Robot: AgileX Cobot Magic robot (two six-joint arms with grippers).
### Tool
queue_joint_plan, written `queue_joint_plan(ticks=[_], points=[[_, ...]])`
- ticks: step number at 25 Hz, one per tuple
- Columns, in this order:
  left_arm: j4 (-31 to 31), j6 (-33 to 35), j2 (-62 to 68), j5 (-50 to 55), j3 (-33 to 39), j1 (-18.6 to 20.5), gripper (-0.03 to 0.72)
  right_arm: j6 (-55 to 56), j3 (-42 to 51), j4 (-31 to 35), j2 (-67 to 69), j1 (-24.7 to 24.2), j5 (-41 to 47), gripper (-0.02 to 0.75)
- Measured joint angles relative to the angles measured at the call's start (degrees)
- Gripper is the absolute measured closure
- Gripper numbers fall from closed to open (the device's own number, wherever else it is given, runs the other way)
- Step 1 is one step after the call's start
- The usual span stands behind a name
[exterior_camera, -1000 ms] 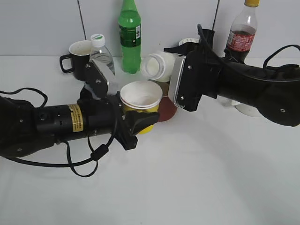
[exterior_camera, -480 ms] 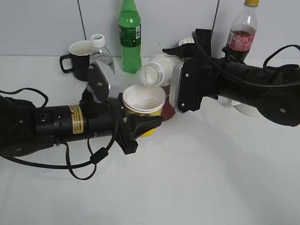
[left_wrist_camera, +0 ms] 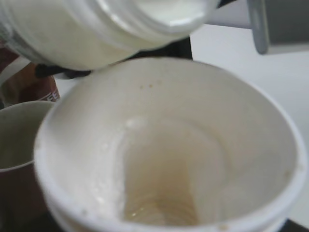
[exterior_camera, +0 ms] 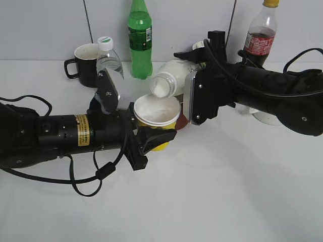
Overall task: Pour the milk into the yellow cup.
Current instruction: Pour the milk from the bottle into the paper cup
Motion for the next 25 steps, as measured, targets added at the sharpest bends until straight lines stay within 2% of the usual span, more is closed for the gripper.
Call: queue_joint_plan(ticks=[25], points=[[2.54, 0.00, 0.00, 1.74, 0.00, 0.00, 0.342, -6.43, 0.00, 0.54, 0.00, 0.00, -0.06, 0.299]])
